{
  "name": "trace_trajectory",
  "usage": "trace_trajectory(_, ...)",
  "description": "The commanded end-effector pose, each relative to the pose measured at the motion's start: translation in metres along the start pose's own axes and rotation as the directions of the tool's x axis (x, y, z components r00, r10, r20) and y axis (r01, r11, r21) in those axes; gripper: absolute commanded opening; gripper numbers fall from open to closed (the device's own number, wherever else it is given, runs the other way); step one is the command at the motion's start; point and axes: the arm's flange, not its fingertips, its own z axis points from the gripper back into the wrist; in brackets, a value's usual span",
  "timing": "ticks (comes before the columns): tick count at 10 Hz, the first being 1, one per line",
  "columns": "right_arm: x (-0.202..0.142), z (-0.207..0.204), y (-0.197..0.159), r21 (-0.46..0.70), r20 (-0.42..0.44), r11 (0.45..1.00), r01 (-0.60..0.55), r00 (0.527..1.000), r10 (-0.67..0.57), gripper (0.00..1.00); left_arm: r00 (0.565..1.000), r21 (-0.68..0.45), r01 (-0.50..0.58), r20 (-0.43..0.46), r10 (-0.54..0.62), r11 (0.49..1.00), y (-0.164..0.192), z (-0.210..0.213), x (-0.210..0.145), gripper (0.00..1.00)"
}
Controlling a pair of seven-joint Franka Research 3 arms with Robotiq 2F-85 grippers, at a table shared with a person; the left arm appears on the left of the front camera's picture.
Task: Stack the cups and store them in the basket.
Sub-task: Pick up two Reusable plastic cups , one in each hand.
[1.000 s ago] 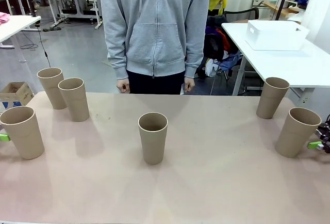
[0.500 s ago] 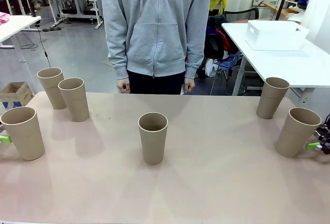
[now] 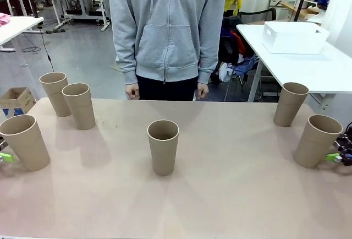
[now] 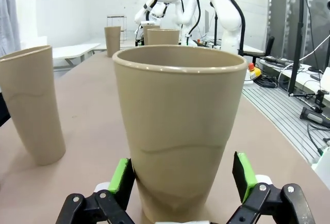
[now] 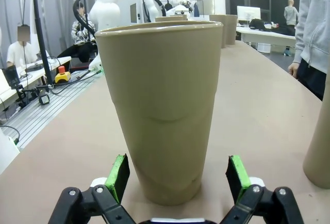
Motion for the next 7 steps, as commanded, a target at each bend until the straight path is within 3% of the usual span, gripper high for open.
trace_trajectory(1,-0.0033,-0.0090,0.0121,0.006,-0.015,0.999,-0.032,0.999,0.032,1.00,0.997,0.025,0.079,0.000,-0.079,0.997,-0.0278,-0.0129,-0.0106,1.00)
trace_trajectory(7,-0.0018,-0.0165,0.0131,-0.022,-0.005,0.999,-0.024,1.000,0.024,1.00,0.998,0.079,0.038,0.055,-0.043,0.996,-0.0279,-0.0221,-0.0086,1.00)
